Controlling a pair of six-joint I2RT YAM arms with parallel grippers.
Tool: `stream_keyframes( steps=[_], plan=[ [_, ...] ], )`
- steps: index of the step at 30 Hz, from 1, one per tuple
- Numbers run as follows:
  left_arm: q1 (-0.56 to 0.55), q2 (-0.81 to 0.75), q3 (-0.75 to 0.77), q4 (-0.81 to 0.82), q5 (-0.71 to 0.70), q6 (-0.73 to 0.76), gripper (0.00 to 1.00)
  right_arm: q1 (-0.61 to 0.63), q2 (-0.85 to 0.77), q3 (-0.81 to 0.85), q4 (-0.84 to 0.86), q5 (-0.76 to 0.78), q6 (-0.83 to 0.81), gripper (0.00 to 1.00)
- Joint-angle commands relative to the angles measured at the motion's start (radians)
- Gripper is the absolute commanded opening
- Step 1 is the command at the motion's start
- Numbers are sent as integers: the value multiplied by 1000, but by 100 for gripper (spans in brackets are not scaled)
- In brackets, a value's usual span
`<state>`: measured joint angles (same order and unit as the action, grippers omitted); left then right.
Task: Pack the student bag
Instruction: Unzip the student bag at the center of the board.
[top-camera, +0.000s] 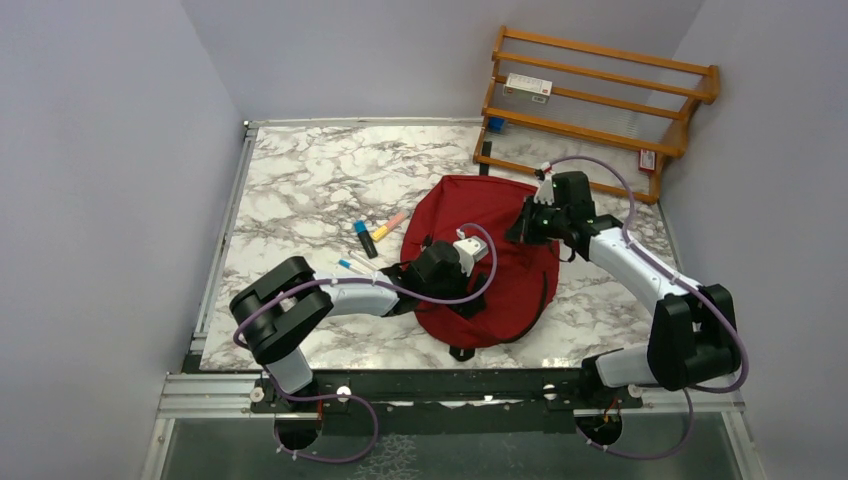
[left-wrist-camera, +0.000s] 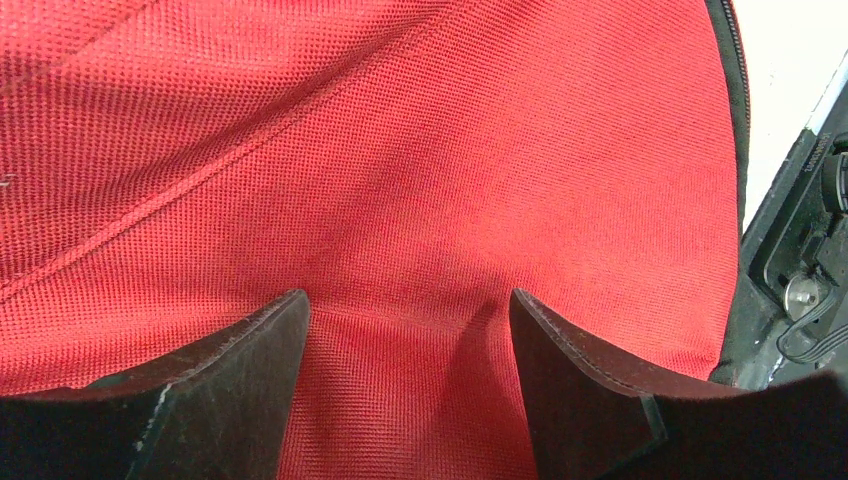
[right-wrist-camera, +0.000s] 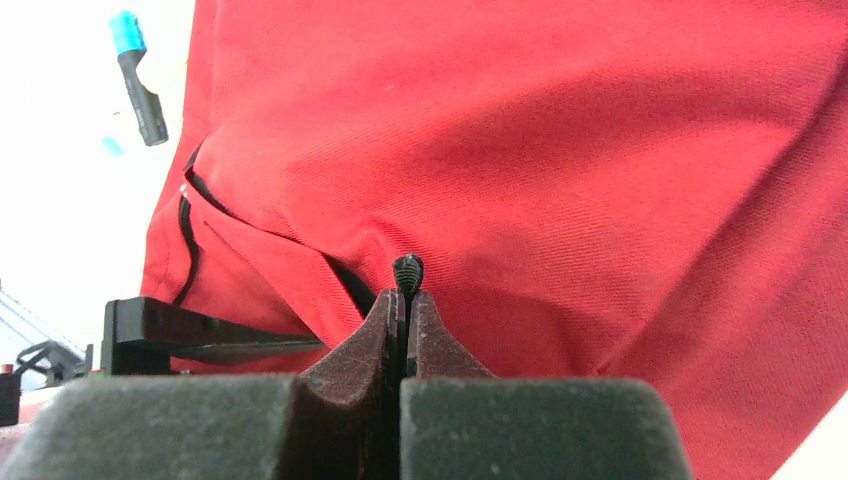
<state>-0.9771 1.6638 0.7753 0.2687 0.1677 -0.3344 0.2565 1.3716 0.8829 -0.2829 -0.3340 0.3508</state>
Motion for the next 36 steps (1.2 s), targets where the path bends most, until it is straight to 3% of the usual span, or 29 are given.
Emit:
stream_keyframes(
  steps=[1, 25, 36],
  plan=[
    [-9, 33, -6, -42, -7, -3, 75, 37, 32, 37, 96, -93, 53, 1],
    [-23, 42, 3, -60, -27, 17, 78, 207, 284, 223, 268, -88, 148, 0],
    [-31, 39, -8, -59, -37, 12, 78, 289, 429, 355, 321, -177, 168, 1]
  ],
)
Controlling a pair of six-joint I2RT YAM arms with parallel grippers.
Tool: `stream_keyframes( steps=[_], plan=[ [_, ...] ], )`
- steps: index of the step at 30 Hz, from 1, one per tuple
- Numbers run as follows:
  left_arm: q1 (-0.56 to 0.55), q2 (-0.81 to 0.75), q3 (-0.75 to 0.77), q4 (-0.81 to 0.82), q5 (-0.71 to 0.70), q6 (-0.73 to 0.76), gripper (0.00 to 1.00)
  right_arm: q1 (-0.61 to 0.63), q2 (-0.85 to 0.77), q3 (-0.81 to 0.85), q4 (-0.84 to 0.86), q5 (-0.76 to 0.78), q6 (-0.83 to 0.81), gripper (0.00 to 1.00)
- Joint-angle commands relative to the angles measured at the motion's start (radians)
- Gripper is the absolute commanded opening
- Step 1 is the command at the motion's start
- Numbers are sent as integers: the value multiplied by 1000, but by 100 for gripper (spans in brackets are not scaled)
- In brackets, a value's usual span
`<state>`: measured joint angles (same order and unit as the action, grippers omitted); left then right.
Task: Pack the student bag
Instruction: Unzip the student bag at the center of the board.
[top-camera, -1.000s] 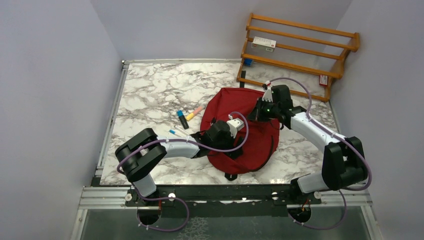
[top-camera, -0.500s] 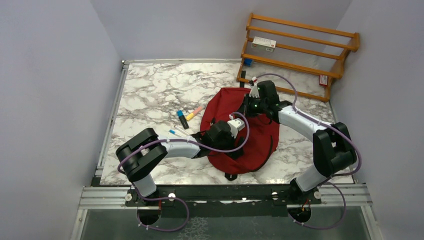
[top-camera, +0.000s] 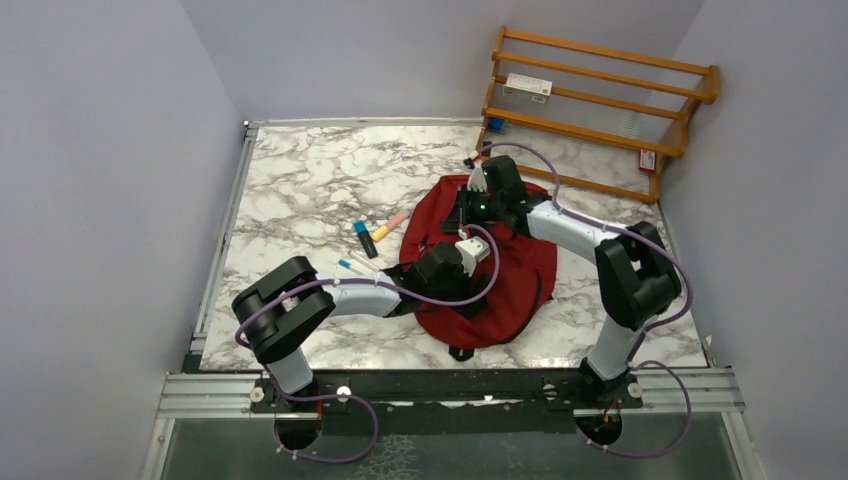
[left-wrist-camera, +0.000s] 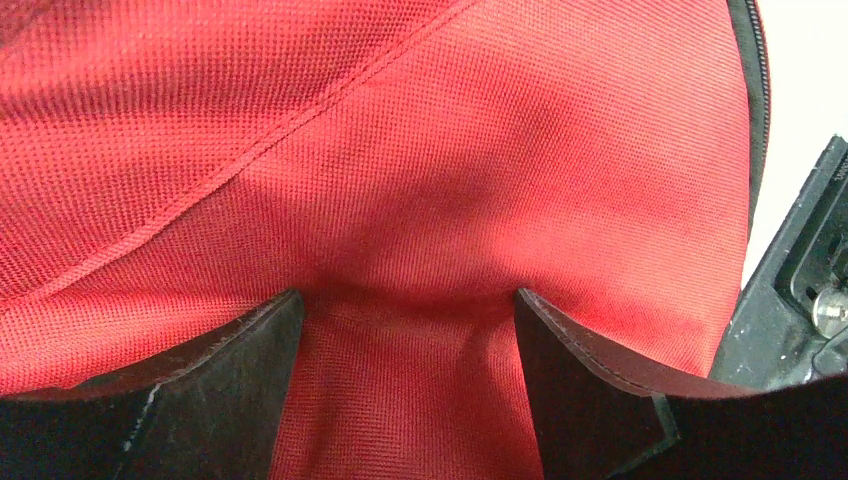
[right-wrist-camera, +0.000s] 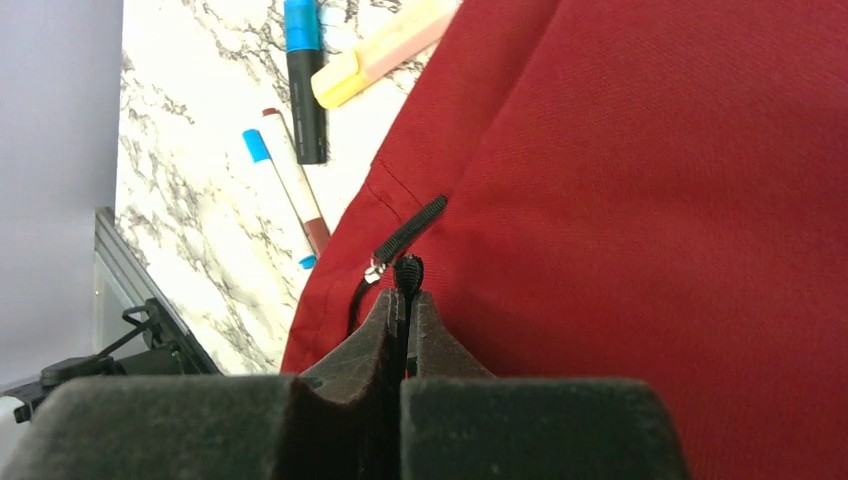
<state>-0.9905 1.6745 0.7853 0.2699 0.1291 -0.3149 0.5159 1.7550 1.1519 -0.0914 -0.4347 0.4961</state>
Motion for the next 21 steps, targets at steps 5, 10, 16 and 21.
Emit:
stream_keyframes(
  steps=[5, 10, 16, 21],
  plan=[
    [-21, 33, -14, -60, 2, -7, 78, 68, 131, 159, 108, -117, 7, 0],
    [-23, 35, -13, -67, -1, -4, 78, 90, 179, 174, 98, -92, -11, 0],
    [-25, 34, -17, -67, -2, -3, 78, 90, 234, 208, 72, -85, -52, 0],
    [-25, 27, -15, -74, -11, -1, 78, 90, 249, 234, 77, -110, -100, 9]
  ],
)
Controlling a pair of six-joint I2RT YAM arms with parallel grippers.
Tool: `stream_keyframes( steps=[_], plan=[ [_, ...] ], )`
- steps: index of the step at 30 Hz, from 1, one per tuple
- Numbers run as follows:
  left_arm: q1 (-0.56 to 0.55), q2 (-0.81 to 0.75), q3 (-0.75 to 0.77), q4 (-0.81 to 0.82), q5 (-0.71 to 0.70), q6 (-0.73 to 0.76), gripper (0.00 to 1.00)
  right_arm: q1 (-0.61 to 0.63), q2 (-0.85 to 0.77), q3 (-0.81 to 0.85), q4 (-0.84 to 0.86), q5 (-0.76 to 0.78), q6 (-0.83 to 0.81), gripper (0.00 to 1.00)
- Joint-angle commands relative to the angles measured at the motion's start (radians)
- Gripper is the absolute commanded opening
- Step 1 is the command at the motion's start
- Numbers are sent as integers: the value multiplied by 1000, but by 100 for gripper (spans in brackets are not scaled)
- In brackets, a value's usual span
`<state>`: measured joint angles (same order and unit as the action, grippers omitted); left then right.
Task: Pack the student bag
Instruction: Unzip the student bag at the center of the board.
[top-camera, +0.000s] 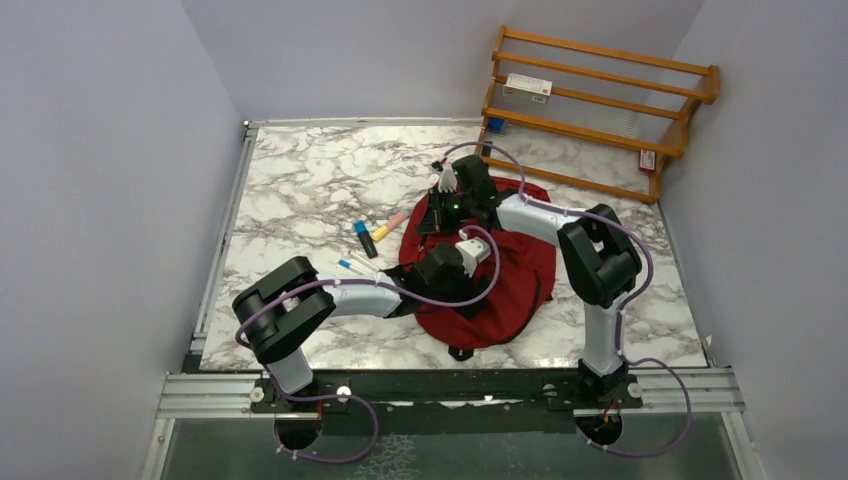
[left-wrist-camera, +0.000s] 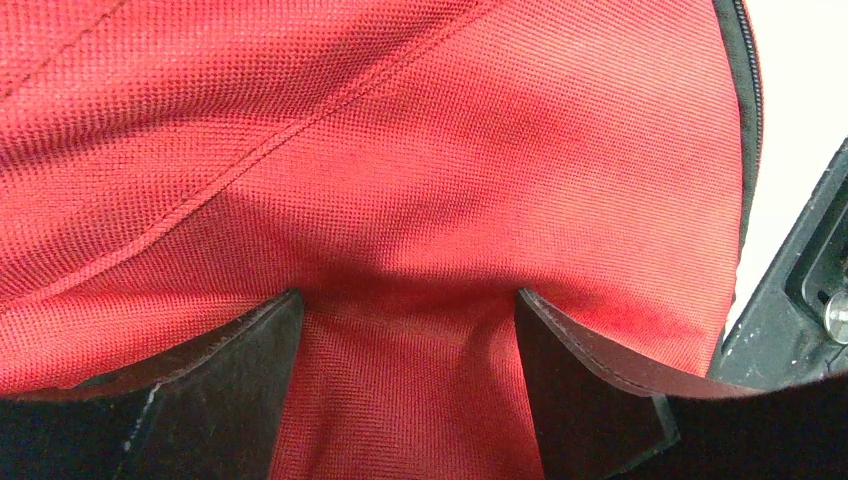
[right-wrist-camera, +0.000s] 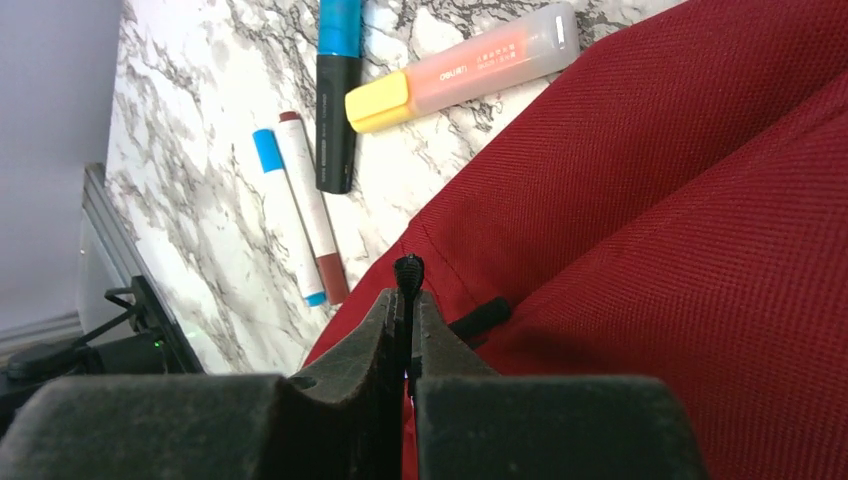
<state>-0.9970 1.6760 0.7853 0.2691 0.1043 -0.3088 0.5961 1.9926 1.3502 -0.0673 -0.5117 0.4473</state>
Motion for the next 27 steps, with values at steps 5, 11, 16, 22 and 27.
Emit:
stream_keyframes(
  steps=[5, 11, 16, 22, 27],
  plan=[
    [-19, 8, -9, -87, -1, -11, 79, 10, -101, 4, 118, 76, -127, 25],
    [-18, -47, 52, -141, -27, -11, 81, 9, -289, -54, 118, 304, -246, 44],
    [-6, -124, 126, -194, -50, -17, 84, 1, -426, -108, -9, 520, -351, 51],
    [31, -248, 99, -206, -90, -82, 90, -85, -493, -133, -184, 674, -385, 61],
    [62, -377, 44, -292, -246, -188, 94, -220, -431, -73, -282, 583, -401, 68]
  ],
)
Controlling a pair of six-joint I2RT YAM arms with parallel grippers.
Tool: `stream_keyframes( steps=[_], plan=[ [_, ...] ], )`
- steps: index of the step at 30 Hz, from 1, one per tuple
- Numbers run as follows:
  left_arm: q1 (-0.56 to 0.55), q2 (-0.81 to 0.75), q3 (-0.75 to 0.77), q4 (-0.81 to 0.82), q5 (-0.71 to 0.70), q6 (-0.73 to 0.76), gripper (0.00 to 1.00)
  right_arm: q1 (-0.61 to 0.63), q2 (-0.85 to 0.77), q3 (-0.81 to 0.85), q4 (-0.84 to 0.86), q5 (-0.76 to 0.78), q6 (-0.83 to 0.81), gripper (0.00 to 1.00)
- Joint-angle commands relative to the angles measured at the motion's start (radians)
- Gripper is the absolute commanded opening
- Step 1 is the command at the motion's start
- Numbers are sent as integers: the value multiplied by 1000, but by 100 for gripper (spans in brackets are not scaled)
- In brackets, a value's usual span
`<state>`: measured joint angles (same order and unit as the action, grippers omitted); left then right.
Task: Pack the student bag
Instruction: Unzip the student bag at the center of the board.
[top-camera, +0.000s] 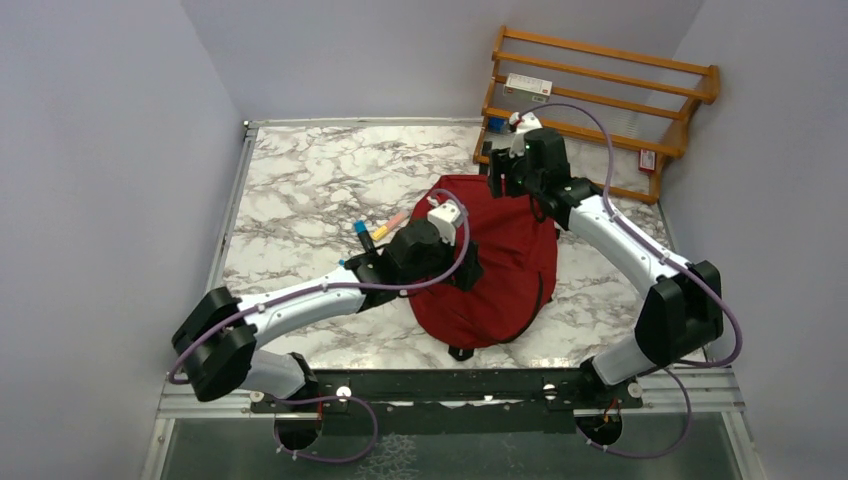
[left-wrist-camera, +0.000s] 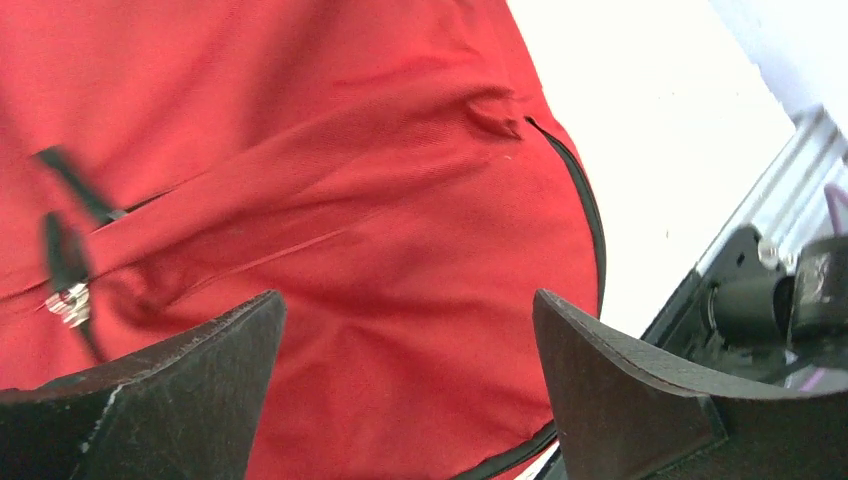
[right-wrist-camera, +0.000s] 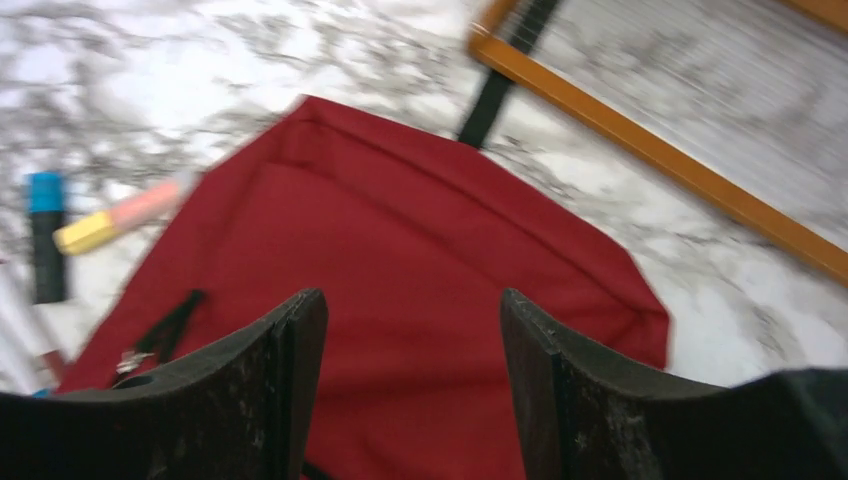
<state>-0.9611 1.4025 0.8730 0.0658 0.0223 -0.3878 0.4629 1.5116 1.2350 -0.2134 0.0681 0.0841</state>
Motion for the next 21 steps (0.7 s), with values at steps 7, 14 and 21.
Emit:
stream_keyframes(
  steps=[7, 14, 21],
  plan=[
    [35, -190, -53, -340, -404, -262, 99, -190, 263, 246, -252, -161, -144, 71],
    [36, -159, -109, -334, -350, -323, 99, -239, 436, 407, -292, -256, -263, 69],
    [39, -67, -128, -237, -270, -306, 99, -294, 539, 484, -362, -535, -317, 66]
  ],
)
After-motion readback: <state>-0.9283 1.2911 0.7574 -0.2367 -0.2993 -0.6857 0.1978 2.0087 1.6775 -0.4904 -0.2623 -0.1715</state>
